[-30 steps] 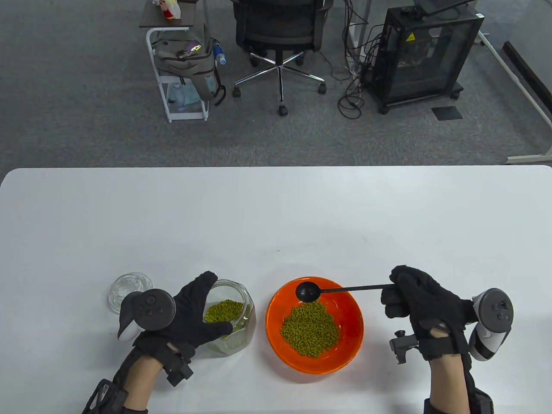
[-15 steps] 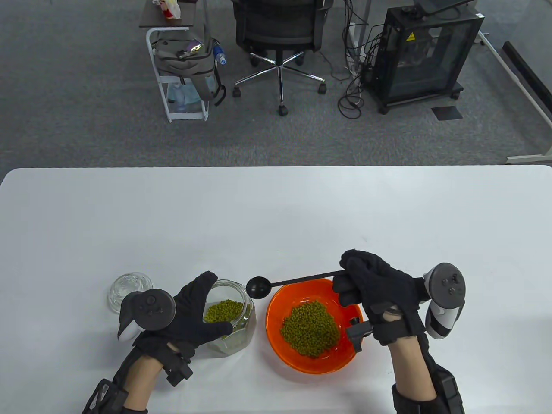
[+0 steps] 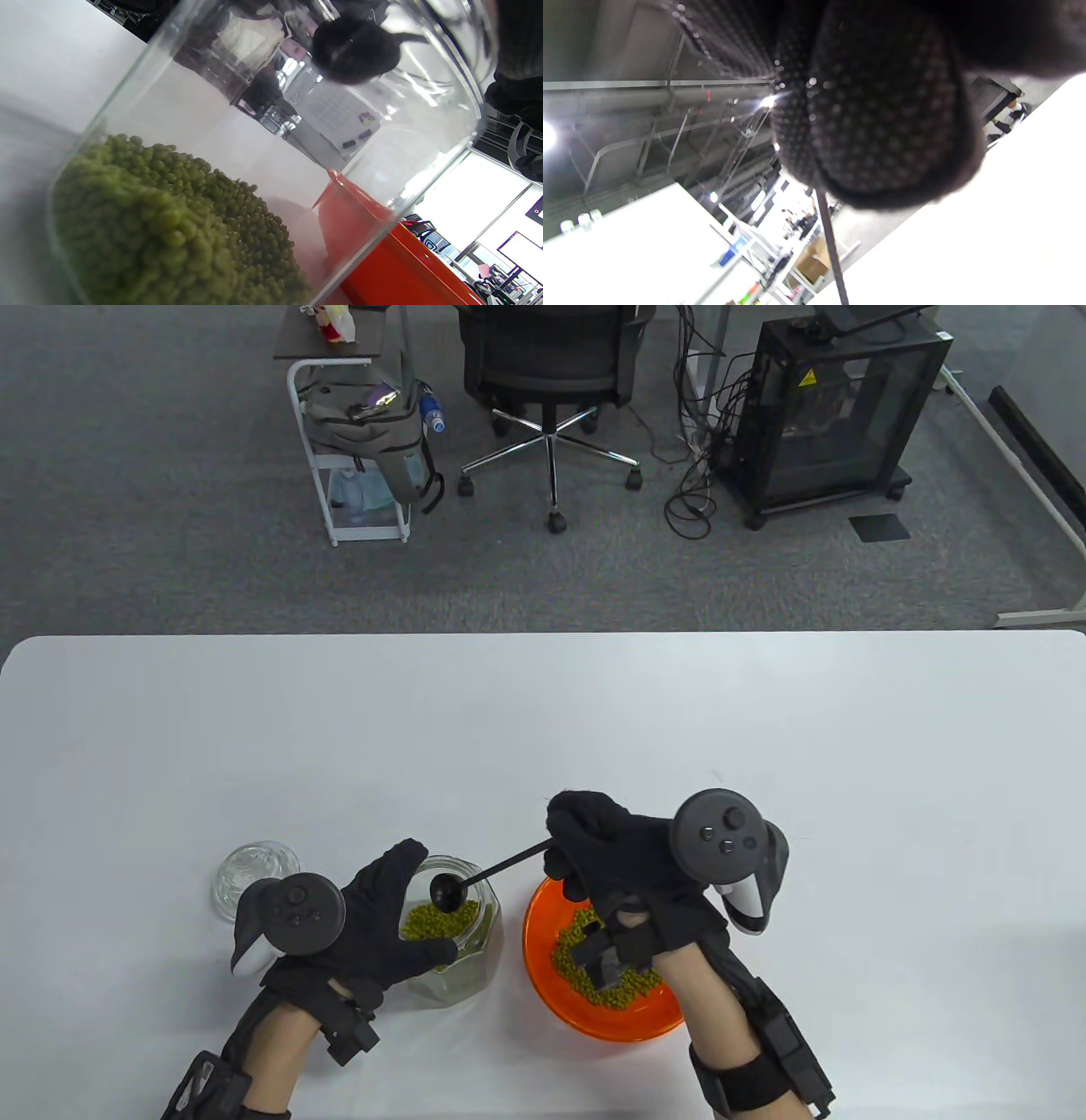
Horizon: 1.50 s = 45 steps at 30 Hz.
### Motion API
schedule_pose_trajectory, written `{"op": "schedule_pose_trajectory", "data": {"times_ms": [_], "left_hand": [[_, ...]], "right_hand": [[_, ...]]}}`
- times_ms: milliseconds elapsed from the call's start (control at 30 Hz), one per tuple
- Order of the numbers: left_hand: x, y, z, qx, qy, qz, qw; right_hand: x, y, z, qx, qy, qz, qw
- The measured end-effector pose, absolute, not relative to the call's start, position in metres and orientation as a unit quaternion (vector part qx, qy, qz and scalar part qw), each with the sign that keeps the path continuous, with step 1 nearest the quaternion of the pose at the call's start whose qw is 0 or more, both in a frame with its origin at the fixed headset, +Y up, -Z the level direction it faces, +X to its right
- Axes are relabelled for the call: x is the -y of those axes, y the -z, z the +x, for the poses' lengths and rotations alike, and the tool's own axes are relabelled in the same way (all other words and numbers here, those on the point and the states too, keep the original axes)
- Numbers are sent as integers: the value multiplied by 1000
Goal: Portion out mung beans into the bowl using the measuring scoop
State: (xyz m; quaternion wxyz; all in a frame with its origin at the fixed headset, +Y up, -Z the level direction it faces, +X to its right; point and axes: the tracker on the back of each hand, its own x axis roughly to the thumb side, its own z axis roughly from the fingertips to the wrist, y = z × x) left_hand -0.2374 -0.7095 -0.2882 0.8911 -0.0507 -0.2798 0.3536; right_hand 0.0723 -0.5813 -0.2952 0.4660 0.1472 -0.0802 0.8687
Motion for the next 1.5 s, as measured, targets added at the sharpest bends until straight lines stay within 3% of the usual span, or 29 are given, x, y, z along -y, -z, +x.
{"op": "schedule_pose_trajectory", "data": {"times_ms": [267,667,867,1033,1500], "left_hand": [[710,288,-237,280,-353,-51,891],[710,288,-237,280,-352,-51,892],[710,288,-237,280,-352,-51,892],[710,288,-237,280,-351,-51,892],[710,288,-238,280,-352,-51,892]], "right_hand": [[586,297,20,69,-923,186,330],[598,302,-10,42,-931,215,291],[602,308,-8,-26,-922,211,324],[613,317,4,-93,-899,161,397],[649,323,42,-144,-818,34,556]]}}
